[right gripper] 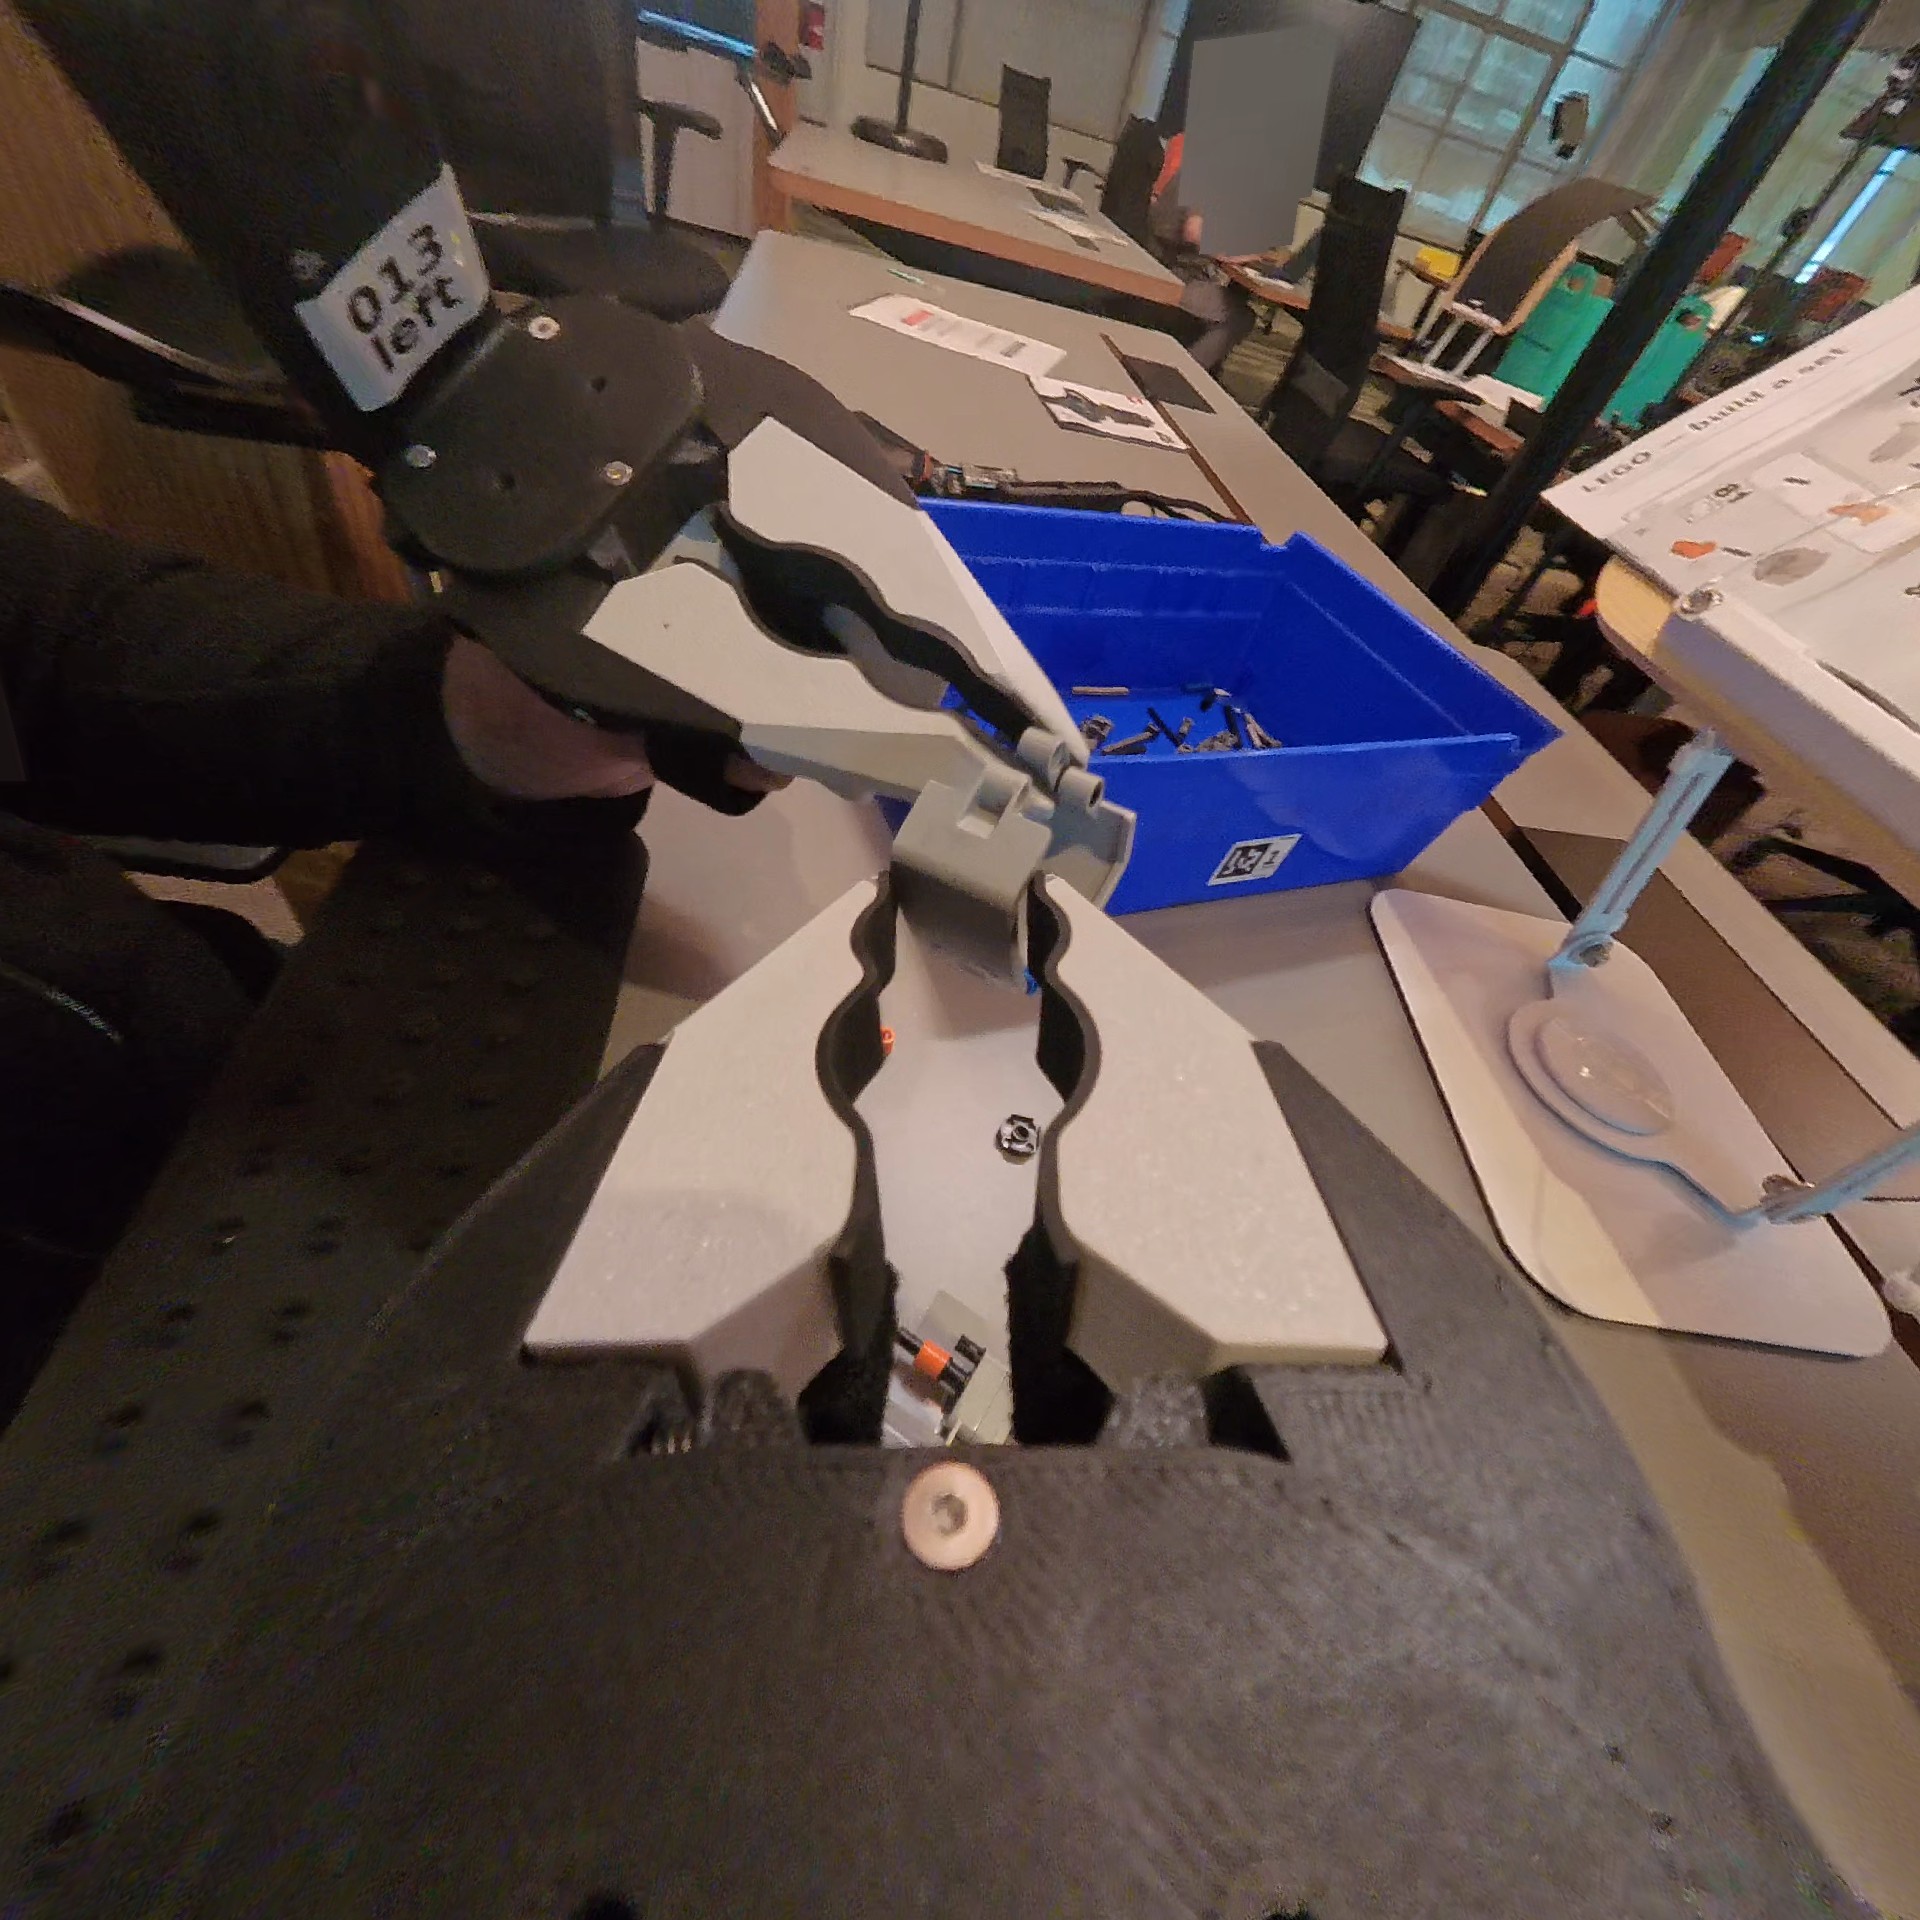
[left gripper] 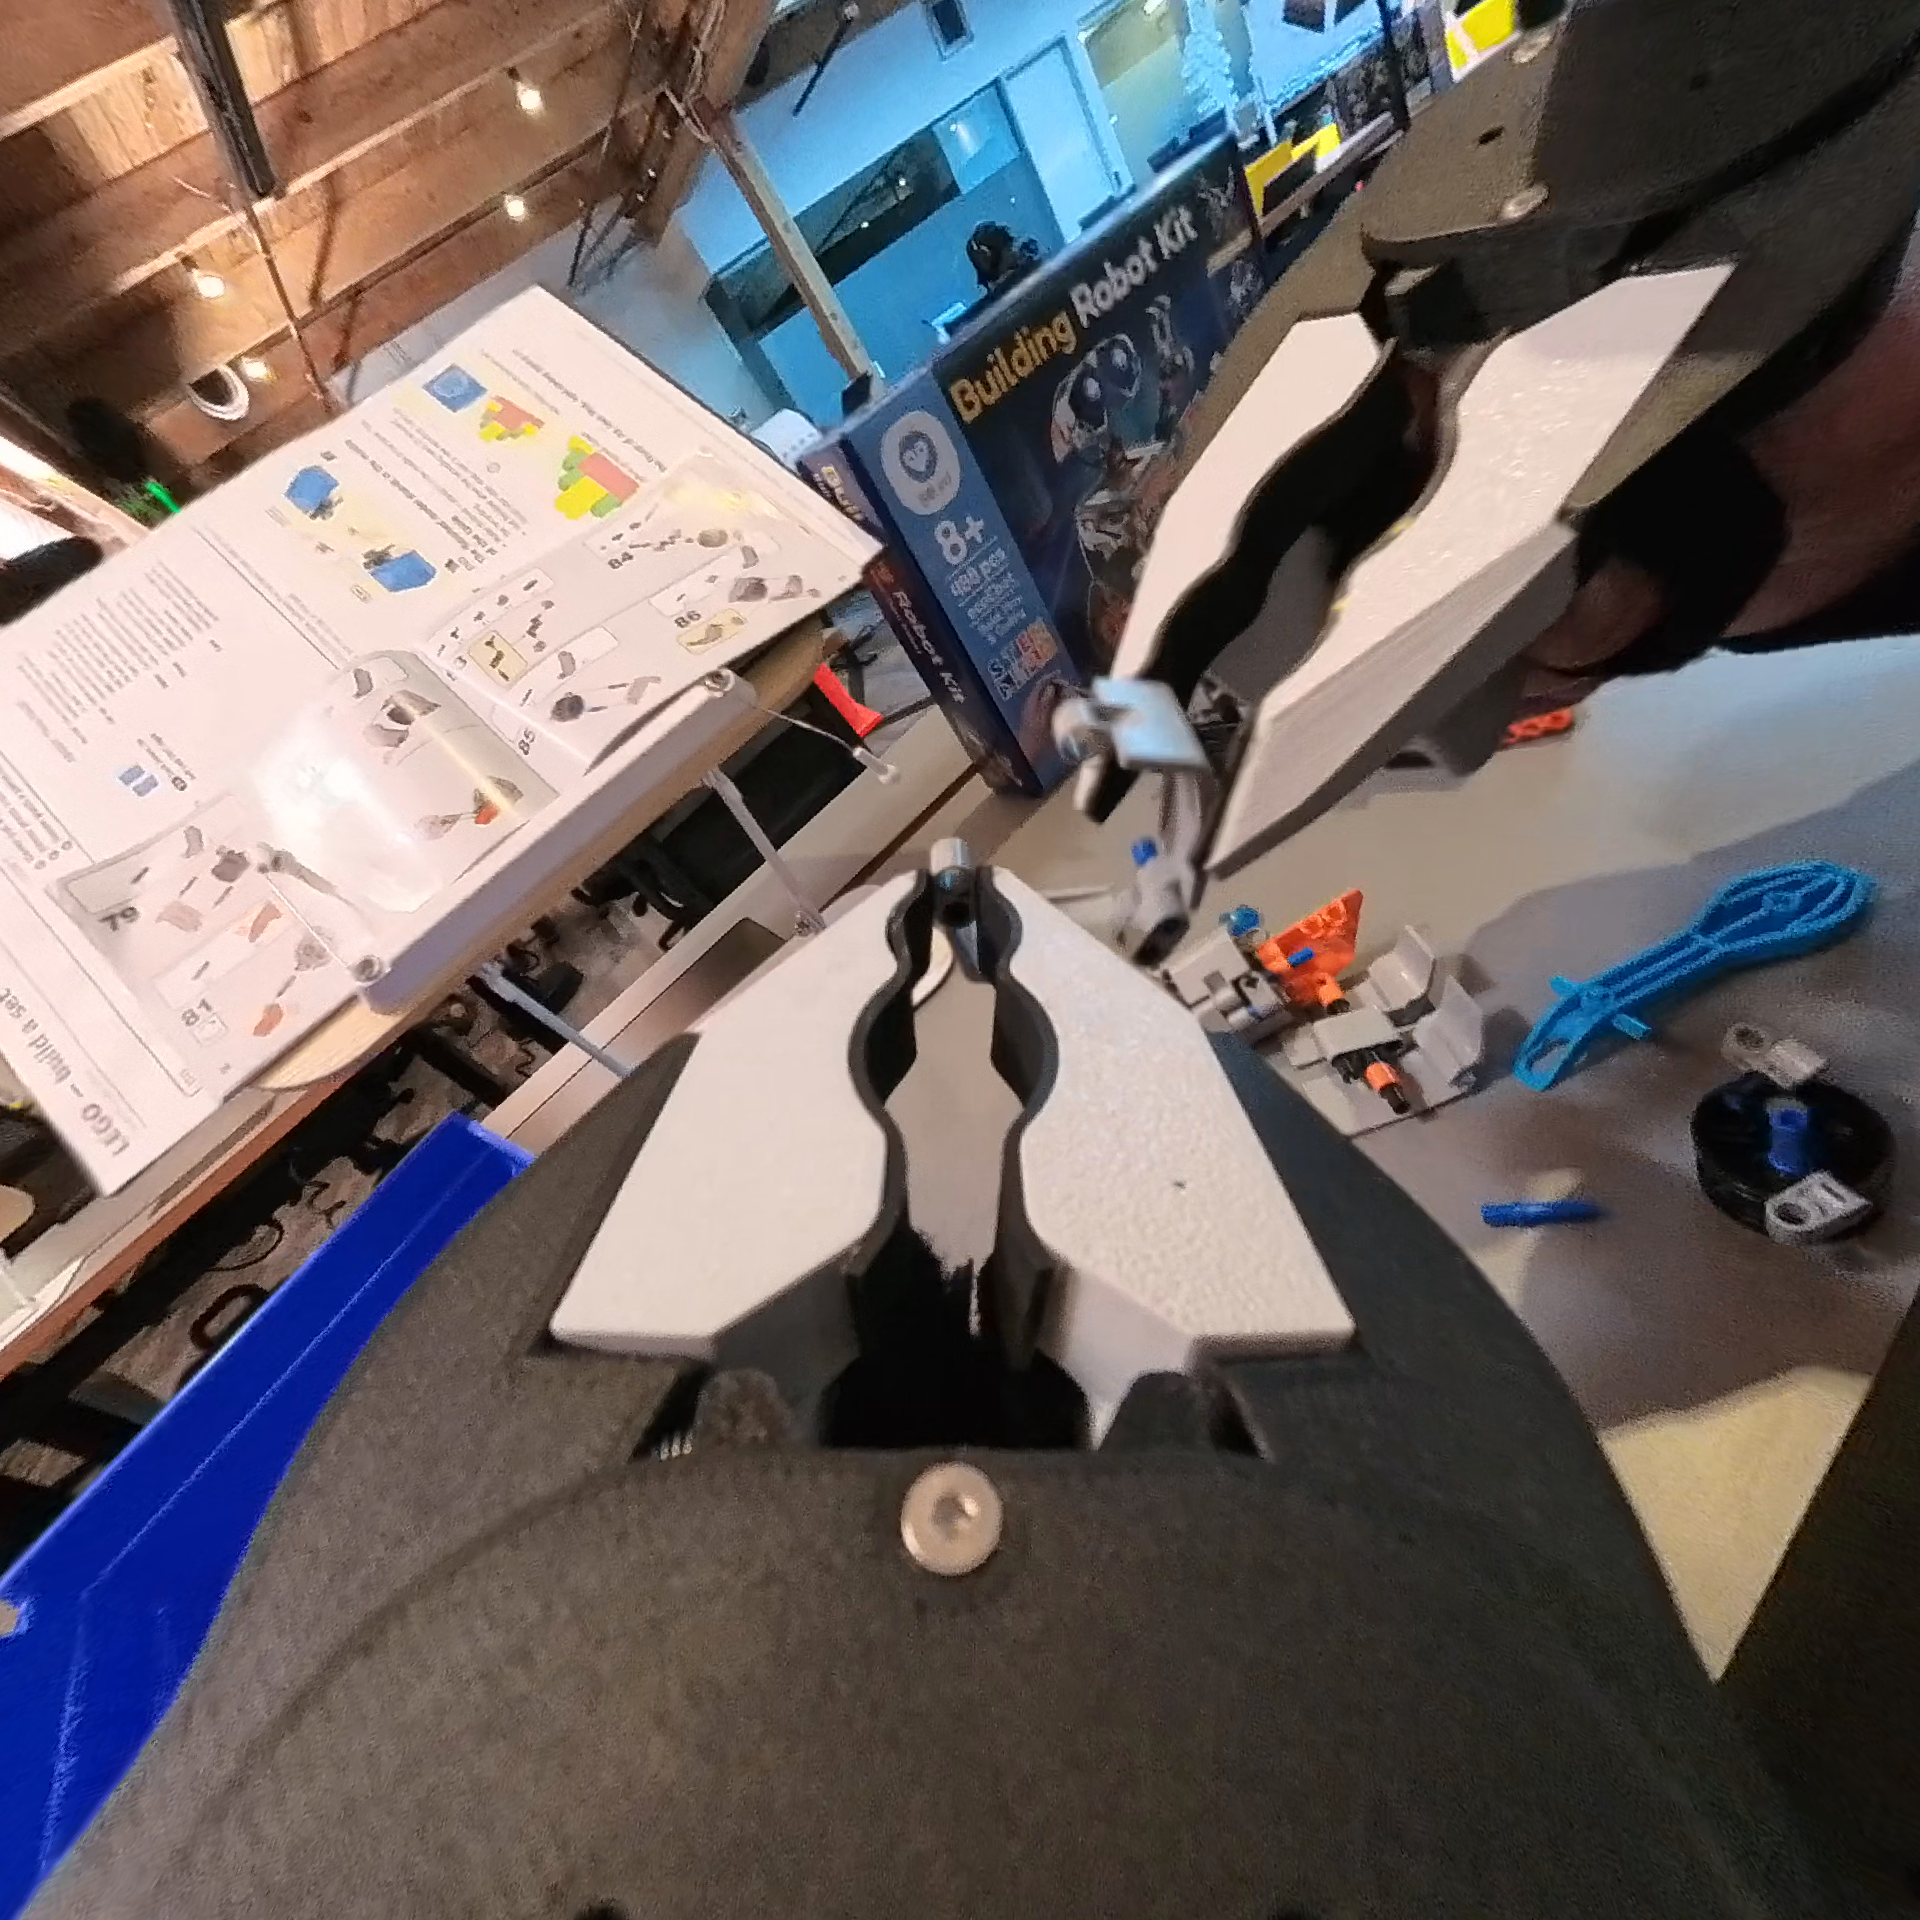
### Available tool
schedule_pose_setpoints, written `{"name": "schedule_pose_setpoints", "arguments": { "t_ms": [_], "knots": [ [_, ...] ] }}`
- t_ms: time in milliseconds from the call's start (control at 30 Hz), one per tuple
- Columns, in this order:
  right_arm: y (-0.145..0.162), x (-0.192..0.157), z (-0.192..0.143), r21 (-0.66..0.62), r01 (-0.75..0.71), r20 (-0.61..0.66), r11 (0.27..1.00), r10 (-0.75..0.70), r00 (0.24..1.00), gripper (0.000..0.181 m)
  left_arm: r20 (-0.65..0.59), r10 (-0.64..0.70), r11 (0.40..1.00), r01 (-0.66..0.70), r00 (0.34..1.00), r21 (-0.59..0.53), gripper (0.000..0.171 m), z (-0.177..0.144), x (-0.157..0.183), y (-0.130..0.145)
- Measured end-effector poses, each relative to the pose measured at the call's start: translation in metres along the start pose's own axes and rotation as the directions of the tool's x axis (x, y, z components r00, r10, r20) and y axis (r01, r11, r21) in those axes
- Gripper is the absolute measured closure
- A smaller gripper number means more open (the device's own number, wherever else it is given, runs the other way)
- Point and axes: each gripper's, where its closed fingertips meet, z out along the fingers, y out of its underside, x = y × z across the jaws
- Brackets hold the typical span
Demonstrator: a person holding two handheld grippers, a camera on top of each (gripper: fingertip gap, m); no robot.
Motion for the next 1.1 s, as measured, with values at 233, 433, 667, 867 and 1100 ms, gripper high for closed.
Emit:
{"name": "schedule_pose_setpoints", "arguments": {
  "t_ms": [233,433,667,867,1100],
  "knots": [
    [-0.012,0.03,-0.044,0.034,-0.076,-0.006,0.997,0.076,0.997,0.135,-0.092,-0.175,0.984,0.17,0.98,-0.053,0.166,0.001,-0.007,0.017],
    [0.027,0.037,-0.06,-0.158,-0.094,-0.004,0.983,0.095,0.996,0.141,-0.239,-0.139,0.959,0.069,0.961,-0.276,0.166,0.003,0.031,0.061],
    [0.082,-0.012,-0.054,-0.411,0.011,0.171,0.911,0.065,0.983,0.138,-0.372,-0.23,0.841,-0.009,0.899,-0.541,0.165,-0.008,0.072,0.115],
    [0.091,0.014,-0.058,-0.41,-0.072,0.06,0.909,0.106,0.992,0.139,-0.404,-0.299,0.818,0.014,0.865,-0.575,0.157,-0.01,0.075,0.119],
    [0.097,-0.014,-0.062,-0.44,-0.003,0.214,0.898,0.107,0.971,0.137,-0.384,-0.329,0.825,0.065,0.863,-0.561,0.14,-0.012,0.062,0.109]
  ]
}}
